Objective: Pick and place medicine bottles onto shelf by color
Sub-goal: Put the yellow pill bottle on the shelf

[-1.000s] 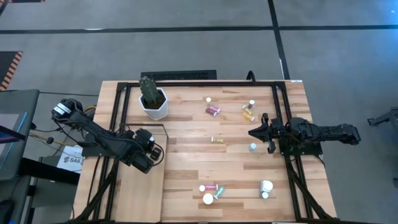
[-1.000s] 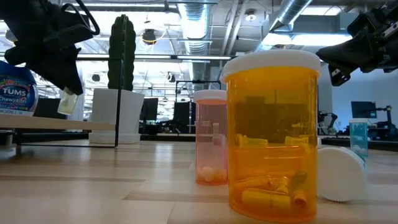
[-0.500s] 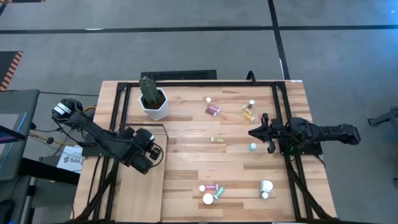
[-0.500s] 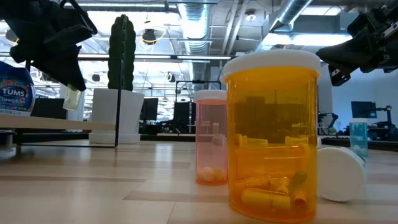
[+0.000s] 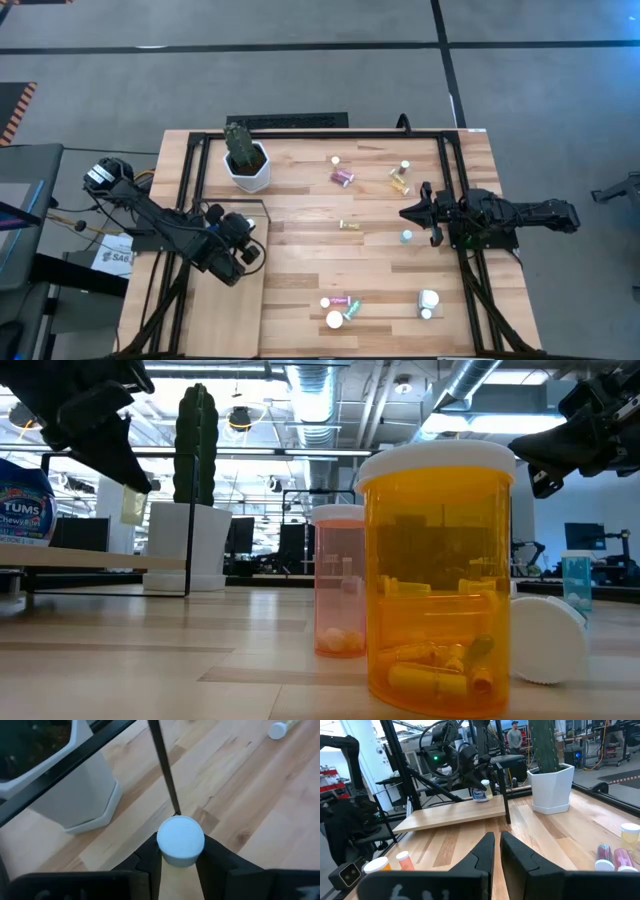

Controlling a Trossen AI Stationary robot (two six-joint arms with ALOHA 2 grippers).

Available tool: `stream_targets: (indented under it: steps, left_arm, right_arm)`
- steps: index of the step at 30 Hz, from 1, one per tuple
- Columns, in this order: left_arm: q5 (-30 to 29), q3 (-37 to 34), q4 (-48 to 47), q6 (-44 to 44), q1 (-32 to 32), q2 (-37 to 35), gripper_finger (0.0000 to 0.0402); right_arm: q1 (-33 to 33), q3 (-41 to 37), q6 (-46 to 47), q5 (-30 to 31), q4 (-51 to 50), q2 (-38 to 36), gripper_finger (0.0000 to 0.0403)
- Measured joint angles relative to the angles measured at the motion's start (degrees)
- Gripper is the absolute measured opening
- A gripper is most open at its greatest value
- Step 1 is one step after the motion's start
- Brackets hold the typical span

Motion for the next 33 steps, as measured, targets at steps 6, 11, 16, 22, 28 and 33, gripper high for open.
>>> stream_targets:
  steps: [6,11,16,22,28,33]
  left_arm:
    - [-0.6,0.0,2.0,2.6,0.0,0.0,0.008]
    - [1.5,0.0,6.9,8.0,0.0,0.0,0.0081]
    - [2.2,0.0,8.3,12.2,0.0,0.0,0.0081]
    - [2.3,0.0,9.4,13.9,1.1,0.0,0.0081]
    - [2.5,0.0,9.8,17.9,2.6,0.0,0.0081]
    - [5.0,0.0,11.4,22.1,4.3,0.0,0.0081]
  right_arm:
    - [0.0,0.0,0.0,0.0,0.0,0.0,0.0056]
    - [0.0,0.0,0.0,0.0,0.0,0.0,0.0056]
    - [0.0,0.0,0.0,0.0,0.0,0.0,0.0056]
    - [0.0,0.0,0.0,0.0,0.0,0.0,0.0056]
    - [0.0,0.0,0.0,0.0,0.0,0.0,0.0056]
    - [0.0,0.0,0.0,0.0,0.0,0.0,0.0056]
